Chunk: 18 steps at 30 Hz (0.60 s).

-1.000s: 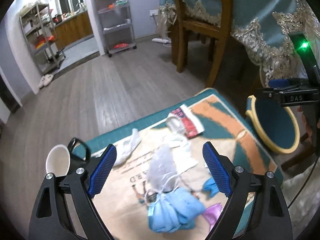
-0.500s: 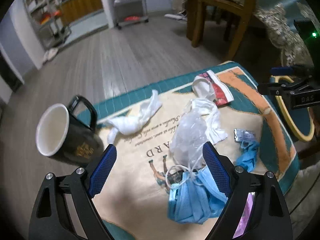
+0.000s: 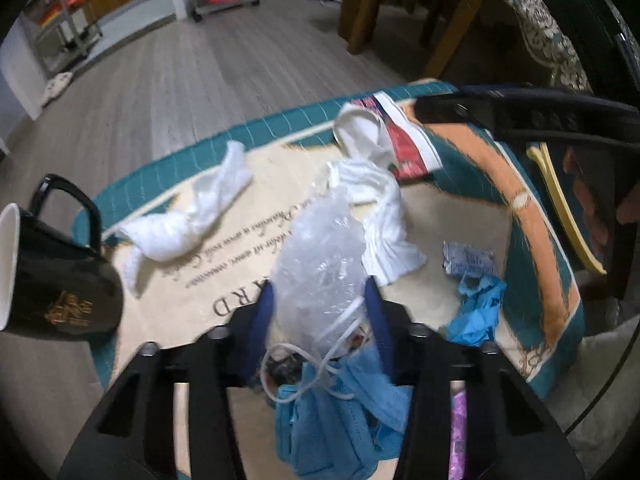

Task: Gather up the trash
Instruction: 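Move both open tools back over the remaining trash on the cushion, then grasp the clear plastic bag with the left tool while the right tool grasps the white tissue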

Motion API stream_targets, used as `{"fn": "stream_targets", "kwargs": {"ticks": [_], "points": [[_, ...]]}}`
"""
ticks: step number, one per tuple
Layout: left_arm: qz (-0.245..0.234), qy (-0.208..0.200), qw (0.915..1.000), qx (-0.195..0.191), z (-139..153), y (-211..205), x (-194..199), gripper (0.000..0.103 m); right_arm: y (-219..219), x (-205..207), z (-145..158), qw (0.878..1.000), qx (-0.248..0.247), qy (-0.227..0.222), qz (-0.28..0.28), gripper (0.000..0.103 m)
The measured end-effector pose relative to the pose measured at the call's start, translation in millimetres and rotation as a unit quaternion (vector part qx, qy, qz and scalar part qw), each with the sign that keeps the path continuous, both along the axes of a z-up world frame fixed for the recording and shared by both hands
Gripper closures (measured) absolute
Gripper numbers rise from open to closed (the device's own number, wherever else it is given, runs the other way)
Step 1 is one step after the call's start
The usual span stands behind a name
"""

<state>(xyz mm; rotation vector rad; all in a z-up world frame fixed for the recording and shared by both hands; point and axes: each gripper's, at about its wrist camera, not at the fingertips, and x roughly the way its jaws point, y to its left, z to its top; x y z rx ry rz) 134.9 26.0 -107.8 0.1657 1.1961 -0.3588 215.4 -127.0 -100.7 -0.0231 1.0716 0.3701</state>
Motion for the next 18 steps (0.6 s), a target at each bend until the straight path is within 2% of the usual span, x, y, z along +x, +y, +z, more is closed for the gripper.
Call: {"fn": "stream_targets", "kwargs": {"ticks": [3, 5, 6, 7, 11, 12, 13, 18], "points": [[0.006, 0.009, 0.9999, -0.01, -0.7, 5.0, 1.6, 0.08, 9.8, 5.0, -5.8, 1.0, 0.008, 0.005, 0.009, 0.034], [0.014, 0.011, 0.9997, -0.018, 2.2, 9.5, 2.9, 0.083, 18.0, 6.9, -10.0, 1.0, 0.007, 0.007, 0.014, 0.035], [0.02, 0.009, 0.9995, -0.021, 4.4, 13.4, 3.6, 0.084, 23.1, 8.3, -13.4, 1.0, 0.003, 0.008, 0.017, 0.039], [0.025, 0.006, 0.9994, -0.022, 5.5, 16.3, 5.3, 0.085, 27.5, 9.6, -16.6, 1.0, -0.001, 0.01, 0.021, 0.046], [0.042, -0.001, 0.9989, -0.022, 9.7, 27.7, 6.5, 0.085, 35.2, 13.2, -27.3, 0.999, -0.007, 0.023, 0.029, 0.065], [0.044, -0.003, 0.9988, -0.021, 10.8, 29.4, 6.4, 0.085, 36.4, 13.1, -29.4, 0.999, -0.01, 0.025, 0.031, 0.073], [0.044, -0.005, 0.9988, -0.019, 11.9, 30.9, 6.2, 0.085, 37.0, 12.7, -31.0, 0.999, -0.008, 0.027, 0.034, 0.087], [0.047, -0.018, 0.9987, -0.012, 17.3, 31.2, 8.5, 0.085, 33.8, 10.1, -26.5, 0.999, 0.0, 0.028, 0.037, 0.089]]}}
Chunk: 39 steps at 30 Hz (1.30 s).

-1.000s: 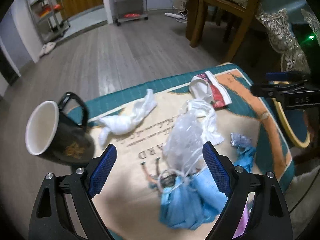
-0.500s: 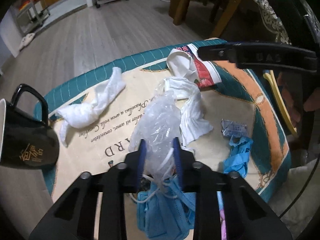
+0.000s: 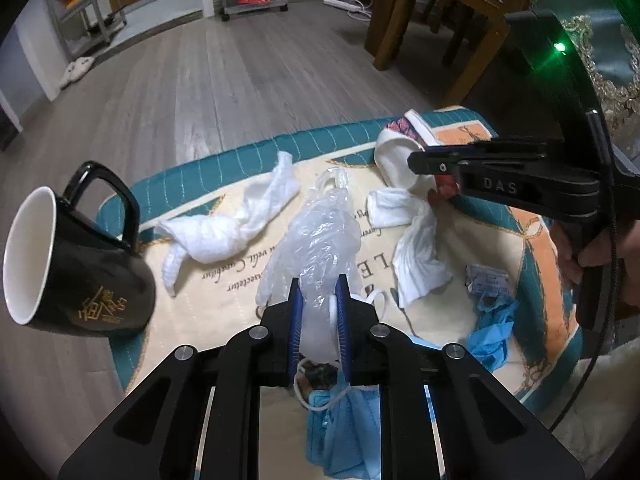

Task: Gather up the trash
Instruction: 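Grasp the clear plastic bag with the left tool while the right tool grasps the white tissue, then carry the clear plastic bag and white tissue toward the bucket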

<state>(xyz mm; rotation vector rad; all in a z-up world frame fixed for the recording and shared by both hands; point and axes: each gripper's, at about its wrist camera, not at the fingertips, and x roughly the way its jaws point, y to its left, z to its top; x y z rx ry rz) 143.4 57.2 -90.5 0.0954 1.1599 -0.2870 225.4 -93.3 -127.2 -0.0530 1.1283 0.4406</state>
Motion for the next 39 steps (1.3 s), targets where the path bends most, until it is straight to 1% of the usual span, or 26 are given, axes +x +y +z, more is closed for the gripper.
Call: {"fn": "stream_targets", "kwargs": {"ticks": [5, 9, 15, 19, 22, 24, 27, 29, 30, 32, 33, 36, 38, 39], "points": [[-0.005, -0.017, 0.9998, 0.007, 10.3, -5.5, -1.0, 0.085, -2.8, -12.0, 16.3, 1.0, -0.001, -0.014, 0.007, 0.09], [-0.003, -0.044, 0.9989, 0.016, 26.4, -11.1, -4.6, 0.085, -12.2, -25.5, 36.9, 1.0, 0.001, -0.026, 0.001, 0.09], [0.008, -0.069, 0.9975, -0.01, 52.6, -13.3, -12.4, 0.085, -38.7, -50.4, 71.7, 0.999, 0.008, -0.048, -0.021, 0.09], [0.012, -0.085, 0.9953, -0.044, 73.4, -16.4, -22.6, 0.085, -62.2, -70.6, 94.2, 0.997, 0.018, -0.064, -0.044, 0.09], [0.01, -0.099, 0.9938, -0.05, 84.6, -21.7, -31.2, 0.085, -78.9, -86.0, 107.8, 0.995, 0.029, -0.072, -0.061, 0.09], [0.005, -0.099, 0.9935, -0.056, 87.7, -25.7, -36.6, 0.085, -91.2, -97.2, 116.9, 0.994, 0.029, -0.08, -0.074, 0.09], [-0.009, -0.091, 0.9943, -0.054, 84.5, -34.0, -44.6, 0.085, -109.6, -113.7, 129.1, 0.991, 0.034, -0.089, -0.092, 0.09], [-0.017, -0.078, 0.996, -0.042, 75.2, -43.2, -47.8, 0.085, -117.3, -122.3, 135.1, 0.99, 0.043, -0.091, -0.099, 0.09], [-0.022, -0.073, 0.9966, -0.033, 69.6, -47.5, -48.6, 0.085, -122.2, -128.3, 137.3, 0.99, 0.044, -0.092, -0.103, 0.09], [-0.036, -0.058, 0.9977, -0.002, 52.9, -60.9, -51.1, 0.085, -127.3, -134.8, 139.8, 0.989, 0.038, -0.095, -0.104, 0.09], [-0.046, -0.046, 0.9979, 0.008, 41.5, -67.6, -51.9, 0.085, -129.5, -137.3, 139.9, 0.989, 0.034, -0.096, -0.103, 0.09], [-0.062, -0.015, 0.9979, 0.014, 21.7, -80.0, -52.9, 0.085, -133.1, -139.2, 138.2, 0.99, 0.021, -0.099, -0.1, 0.09], [-0.078, 0.007, 0.9969, 0.009, 11.2, -88.7, -53.5, 0.085, -137.5, -139.8, 134.8, 0.99, 0.016, -0.096, -0.102, 0.09], [-0.085, 0.019, 0.9962, 0.004, 7.0, -91.0, -53.0, 0.081, -141.2, -138.6, 133.5, 0.99, 0.016, -0.093, -0.105, 0.09]]}}
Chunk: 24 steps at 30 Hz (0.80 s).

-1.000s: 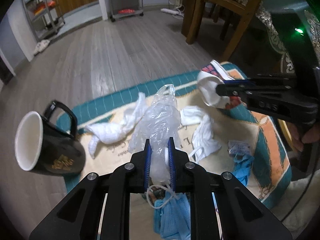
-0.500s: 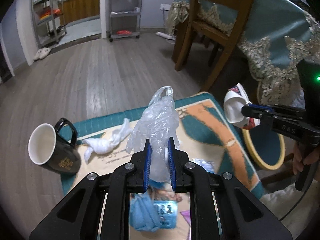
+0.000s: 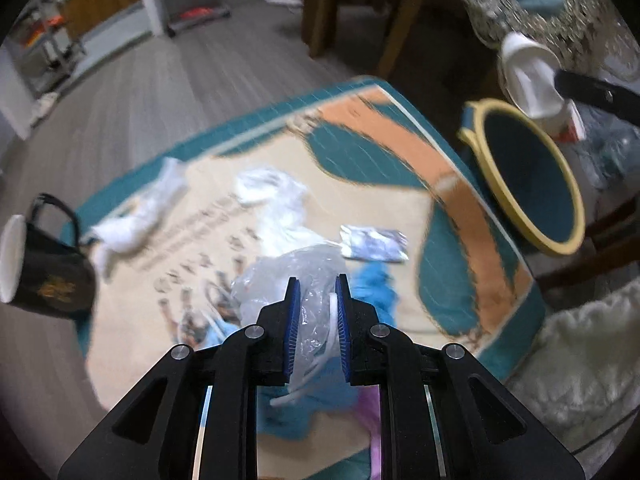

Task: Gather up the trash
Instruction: 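Carry the clear plastic bag and white tissue toward the bucket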

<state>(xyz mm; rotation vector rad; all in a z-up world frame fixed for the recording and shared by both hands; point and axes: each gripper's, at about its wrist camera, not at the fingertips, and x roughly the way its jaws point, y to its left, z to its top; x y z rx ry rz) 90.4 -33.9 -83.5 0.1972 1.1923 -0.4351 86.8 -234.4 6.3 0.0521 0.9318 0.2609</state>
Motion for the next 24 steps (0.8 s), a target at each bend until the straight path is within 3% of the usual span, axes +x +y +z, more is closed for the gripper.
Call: {"fn": "stream_targets", "kwargs": {"ticks": [2, 5, 9, 13, 14, 15, 16, 17, 24], "points": [[-0.01, 0.01, 0.9998, 0.013, -7.4, -7.3, -0.5, 0.073, -4.5, 2.4, -1.2, 1.0, 0.003, 0.0, -0.002, 0.09], [-0.014, 0.011, 0.9997, 0.019, -10.7, -10.0, -0.6, 0.047, -8.5, 4.4, -1.7, 1.0, 0.01, -0.001, -0.003, 0.09], [0.006, 0.009, 0.9999, 0.007, -7.9, -4.5, 8.0, 0.045, -9.2, 7.5, -2.5, 1.0, 0.027, 0.001, -0.001, 0.09], [0.021, 0.005, 0.9994, 0.027, -8.1, 0.1, 15.2, 0.045, -6.1, 9.3, -2.3, 1.0, 0.028, -0.002, 0.008, 0.09], [0.021, 0.006, 0.9991, 0.036, -9.5, 0.5, 16.4, 0.049, -5.9, 10.2, -2.8, 1.0, 0.029, -0.002, 0.009, 0.09], [0.019, 0.005, 0.9987, 0.048, -11.5, 0.3, 17.5, 0.069, -6.3, 10.9, -3.1, 1.0, 0.029, -0.001, 0.01, 0.09], [0.016, 0.004, 0.9983, 0.057, -12.5, 0.9, 18.4, 0.082, -6.8, 11.2, -3.5, 1.0, 0.029, -0.001, 0.011, 0.09], [0.017, 0.0, 0.998, 0.06, -11.6, 2.4, 19.6, 0.088, -6.7, 11.8, -3.6, 1.0, 0.03, -0.001, 0.011, 0.09], [0.05, -0.068, 0.9964, 0.008, 32.6, 19.9, 27.7, 0.092, -11.7, 12.5, -0.6, 0.999, 0.041, -0.005, 0.004, 0.09]]}}
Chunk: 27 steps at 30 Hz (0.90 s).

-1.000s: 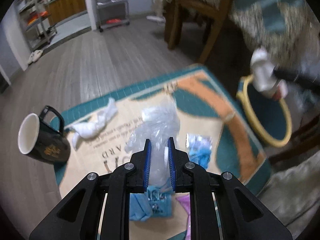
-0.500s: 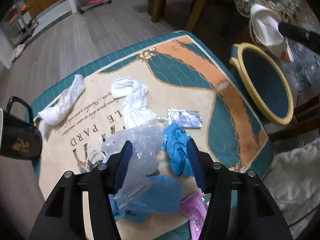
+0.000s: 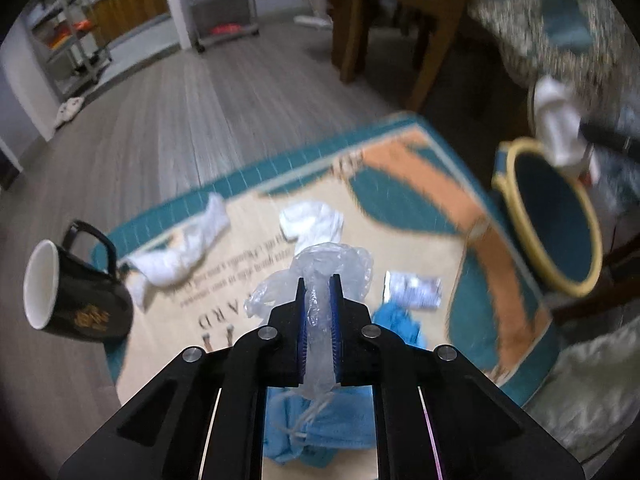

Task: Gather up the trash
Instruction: 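Carry the clear plastic bag and white tissue toward the bucket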

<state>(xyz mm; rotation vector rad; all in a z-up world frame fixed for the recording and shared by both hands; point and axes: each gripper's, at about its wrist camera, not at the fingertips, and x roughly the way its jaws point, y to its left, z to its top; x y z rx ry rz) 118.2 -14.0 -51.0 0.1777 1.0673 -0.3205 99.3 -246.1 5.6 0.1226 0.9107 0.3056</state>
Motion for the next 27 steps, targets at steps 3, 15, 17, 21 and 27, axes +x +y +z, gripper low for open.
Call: {"fn": "stream_targets", "kwargs": {"ticks": [3, 15, 17, 21, 27], "points": [[-0.002, -0.016, 0.9999, -0.005, 18.8, -2.3, -1.0, 0.092, -4.8, -1.4, 1.4, 1.0, 0.003, 0.005, -0.008, 0.09], [-0.061, -0.073, 0.9941, -0.053, 75.6, -69.0, -12.1, 0.092, -59.1, -13.7, 3.3, 0.997, -0.009, 0.019, -0.069, 0.09], [-0.078, -0.072, 0.9924, -0.062, 75.7, -89.1, -12.5, 0.092, -76.6, -16.1, -1.0, 0.996, -0.011, 0.028, -0.086, 0.09], [-0.118, -0.067, 0.9876, -0.079, 70.0, -135.9, -16.6, 0.092, -108.6, -23.2, -9.2, 0.992, -0.018, 0.04, -0.117, 0.09], [-0.16, -0.066, 0.9811, -0.086, 56.4, -188.0, -22.8, 0.092, -154.0, -36.4, -22.6, 0.985, -0.015, 0.06, -0.159, 0.09]]}}
